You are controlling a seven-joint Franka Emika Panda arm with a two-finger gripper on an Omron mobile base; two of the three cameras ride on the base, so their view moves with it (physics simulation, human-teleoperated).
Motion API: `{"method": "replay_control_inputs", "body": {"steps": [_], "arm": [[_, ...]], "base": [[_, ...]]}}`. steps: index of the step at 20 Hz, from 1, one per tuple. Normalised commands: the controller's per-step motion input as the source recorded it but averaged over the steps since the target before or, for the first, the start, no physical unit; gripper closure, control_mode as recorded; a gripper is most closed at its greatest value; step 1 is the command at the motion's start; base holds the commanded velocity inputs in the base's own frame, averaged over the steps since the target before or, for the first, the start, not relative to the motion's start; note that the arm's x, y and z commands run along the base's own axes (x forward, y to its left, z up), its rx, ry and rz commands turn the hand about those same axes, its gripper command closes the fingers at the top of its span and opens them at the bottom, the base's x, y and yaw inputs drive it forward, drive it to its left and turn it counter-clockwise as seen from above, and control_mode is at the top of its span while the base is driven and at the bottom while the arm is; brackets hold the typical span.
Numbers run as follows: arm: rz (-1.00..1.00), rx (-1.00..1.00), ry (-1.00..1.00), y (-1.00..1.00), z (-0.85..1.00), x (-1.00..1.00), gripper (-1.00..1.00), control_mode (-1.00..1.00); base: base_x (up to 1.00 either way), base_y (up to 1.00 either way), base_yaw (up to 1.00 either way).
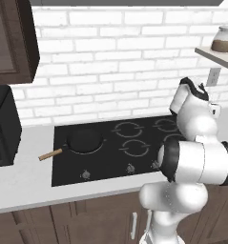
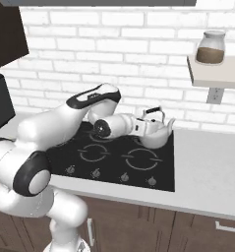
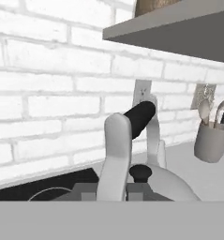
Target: Pick the kettle from the counter and place it on a stove burner. Then turn the burner on.
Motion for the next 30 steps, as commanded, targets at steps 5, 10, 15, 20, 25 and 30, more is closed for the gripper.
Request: {"method": "replay_control_inputs", "body": {"steps": [5, 10, 15, 20, 25, 30], "arm": [[0.21, -0.17, 0.18, 0.39, 0.24, 0.06, 1.00, -1.00], [0.21, -0.05, 0.19, 0.13, 0.02, 0.24, 1.00, -1.00], [0.22, 0.00, 0.18, 0.00, 0.34, 0.03, 1.00, -1.00], [0.23, -0.05, 0.24, 0.06, 0.39, 0.03, 1.00, -1.00], [0.15, 0.00, 0.19, 0.00, 0.17, 0.11, 1.00, -1.00], [0.12, 0.00, 0.17, 0.00, 0.24, 0.14, 1.00, -1.00]], "base": [[0.00, 0.00, 0.00], [0.00, 0.00, 0.00], [0.00, 0.00, 0.00], [0.00, 0.00, 0.00], [0.00, 0.00, 0.00], [0.00, 0.00, 0.00]]}}
